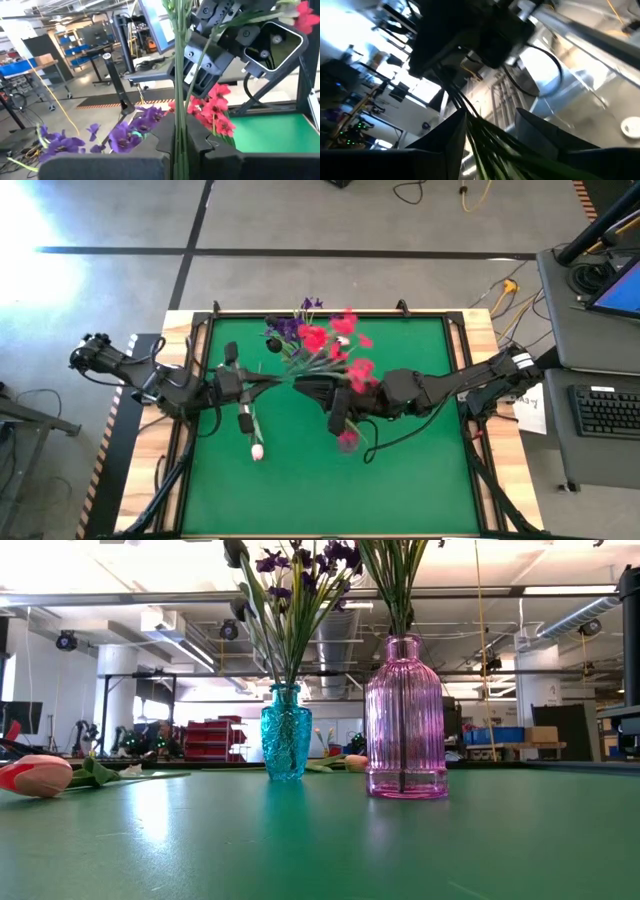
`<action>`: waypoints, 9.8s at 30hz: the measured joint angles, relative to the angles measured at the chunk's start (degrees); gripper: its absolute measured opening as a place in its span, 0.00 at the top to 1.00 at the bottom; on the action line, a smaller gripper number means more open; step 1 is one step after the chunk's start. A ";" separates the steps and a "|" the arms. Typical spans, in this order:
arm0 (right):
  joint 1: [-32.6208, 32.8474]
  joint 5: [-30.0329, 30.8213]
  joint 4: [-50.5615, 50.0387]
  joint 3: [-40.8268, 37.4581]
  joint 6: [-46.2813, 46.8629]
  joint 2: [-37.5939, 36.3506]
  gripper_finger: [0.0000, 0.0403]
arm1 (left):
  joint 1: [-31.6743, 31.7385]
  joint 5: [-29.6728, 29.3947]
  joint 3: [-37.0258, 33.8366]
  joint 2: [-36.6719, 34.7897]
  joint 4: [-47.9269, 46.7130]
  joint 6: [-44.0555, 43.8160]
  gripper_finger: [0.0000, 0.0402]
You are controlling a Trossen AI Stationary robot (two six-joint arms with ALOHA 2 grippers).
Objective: Sort flowers into vase by color
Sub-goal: Put the pink flowers into the purple vase
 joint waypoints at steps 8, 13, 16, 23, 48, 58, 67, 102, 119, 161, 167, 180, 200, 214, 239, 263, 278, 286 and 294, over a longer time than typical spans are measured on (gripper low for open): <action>0.00 1.22 9.51 -0.01 0.01 0.00 0.60 | 0.02 -0.17 -1.28 -2.87 -0.78 0.00 1.00; 0.00 2.93 14.73 -0.02 -0.42 -0.02 0.61 | -0.04 -0.15 -2.90 -5.63 -0.36 -1.25 1.00; 0.00 4.75 18.81 -0.02 -0.32 -0.18 0.61 | -0.09 -0.07 -5.92 -7.91 2.52 -2.18 1.00; -0.37 12.07 32.95 -0.02 -0.32 -0.66 0.61 | -0.15 5.99 -17.49 -14.81 17.76 -3.75 1.00; 1.79 40.84 32.63 -7.69 55.24 -7.82 0.69 | -0.13 11.70 -37.81 -15.83 62.03 5.38 1.00; 0.48 -5.21 8.91 -11.31 97.27 -9.24 0.71 | -0.13 11.97 -37.83 -14.72 61.91 4.94 1.00; 0.06 -7.72 -4.44 -7.41 118.42 -9.73 0.77 | -0.22 17.27 -35.23 -7.48 66.75 2.95 1.00; -0.23 -6.98 -0.65 -7.65 128.39 -8.14 0.31 | 1.29 13.46 -14.56 20.31 71.06 6.75 1.00; -2.23 -9.30 0.29 -7.65 127.05 -8.07 0.62 | 3.37 13.42 -11.39 26.16 71.12 5.73 1.00; 9.16 -18.46 -31.04 -10.32 142.31 -24.26 0.96 | -0.20 7.67 -12.39 -2.50 18.31 -3.05 0.30; 15.26 -2.54 -32.59 -15.79 143.24 -25.77 0.96 | -0.20 7.64 -12.46 -2.78 14.87 -5.40 0.30; 15.76 14.64 -13.07 -38.97 144.69 -32.06 0.96 | -0.15 7.61 -12.46 0.99 14.73 -6.42 0.30; 15.65 19.43 4.38 -43.19 137.04 -25.44 0.96 | -0.15 7.41 -12.41 1.09 10.78 -11.69 0.30; 15.61 19.45 6.96 -43.19 133.48 -23.68 0.96 | -0.11 7.22 -12.39 0.98 8.05 -11.88 0.30; 15.61 19.32 4.14 -43.19 136.23 -17.38 0.96 | -0.11 4.70 -12.35 -1.63 -8.09 -26.65 0.30; 15.61 17.74 4.77 -43.19 138.33 -17.38 0.88 | -0.11 6.56 -12.39 -0.92 -10.88 -28.76 0.30; 15.61 17.80 -2.39 -43.19 146.10 -17.38 0.55 | -0.11 6.58 -12.55 -0.82 -11.13 -30.69 0.30; 15.99 17.79 -2.64 -42.81 146.16 -17.66 0.46 | -0.11 6.63 -13.14 -0.79 -13.50 -32.86 0.30; 16.39 17.32 -9.24 -40.77 150.97 -19.40 0.40 | -0.11 6.68 -13.14 -0.79 -22.22 -40.65 0.30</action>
